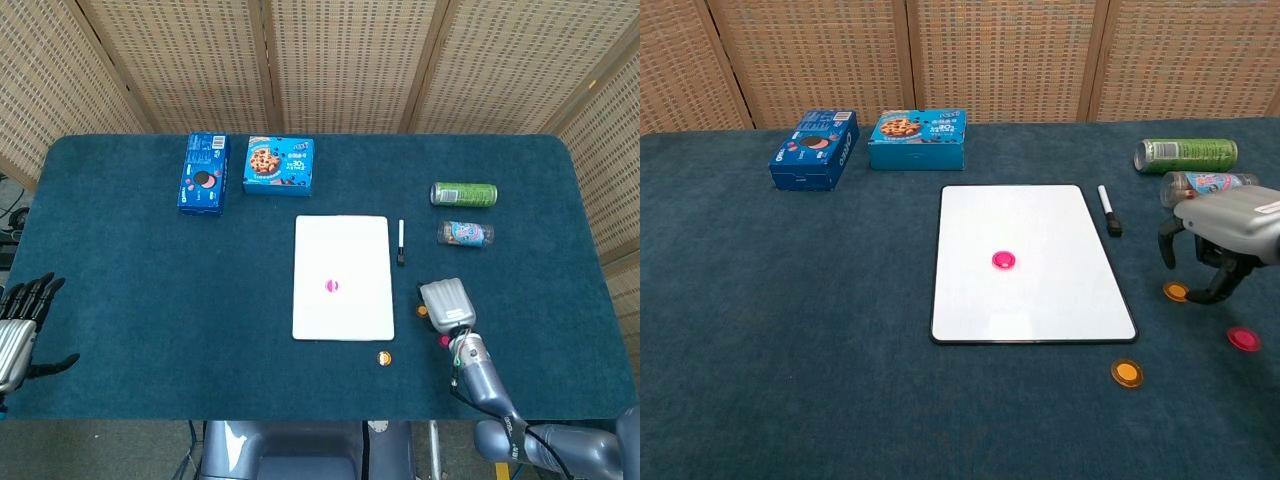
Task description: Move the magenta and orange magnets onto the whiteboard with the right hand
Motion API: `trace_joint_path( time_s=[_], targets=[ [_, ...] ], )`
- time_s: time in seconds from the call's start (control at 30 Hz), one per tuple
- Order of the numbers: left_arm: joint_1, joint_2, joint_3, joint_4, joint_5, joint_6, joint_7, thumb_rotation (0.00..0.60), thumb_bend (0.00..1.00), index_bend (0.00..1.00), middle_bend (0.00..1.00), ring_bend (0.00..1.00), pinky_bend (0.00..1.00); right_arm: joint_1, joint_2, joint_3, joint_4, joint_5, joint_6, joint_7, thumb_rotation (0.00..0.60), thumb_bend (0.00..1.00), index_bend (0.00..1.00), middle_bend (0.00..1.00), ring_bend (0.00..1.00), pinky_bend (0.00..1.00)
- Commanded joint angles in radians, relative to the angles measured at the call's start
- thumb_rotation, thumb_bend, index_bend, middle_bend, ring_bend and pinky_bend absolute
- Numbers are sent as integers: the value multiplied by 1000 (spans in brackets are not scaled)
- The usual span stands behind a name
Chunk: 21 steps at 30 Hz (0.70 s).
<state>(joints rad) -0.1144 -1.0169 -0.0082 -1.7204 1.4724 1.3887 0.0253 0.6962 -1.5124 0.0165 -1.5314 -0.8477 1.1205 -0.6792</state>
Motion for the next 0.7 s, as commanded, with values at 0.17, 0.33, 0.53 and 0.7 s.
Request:
trace_joint_path(
  time_s=[0.17,0.33,0.53,0.7],
  targets=[
    [-1,0,0,1,-2,-2,-2,600,0,0,0,0,0,-3,-14,16,15,11,-16,-15,600,311,436,968,899,1000],
    [-1,-1,0,1,-2,-2,1,600,0,0,0,0,0,-4,-24,26,29,25,-29,-26,600,311,436,968,899,1000],
    [-1,-3,0,0,-4,-2,6,600,0,0,0,0,0,-6,-31,31,40,34,-40,-35,600,311,436,968,899,1000],
    [-1,-4,1,0,-5,-3,8,600,0,0,0,0,0,-9,-35,33,48,34,-48,-36,600,311,436,968,899,1000]
  ],
)
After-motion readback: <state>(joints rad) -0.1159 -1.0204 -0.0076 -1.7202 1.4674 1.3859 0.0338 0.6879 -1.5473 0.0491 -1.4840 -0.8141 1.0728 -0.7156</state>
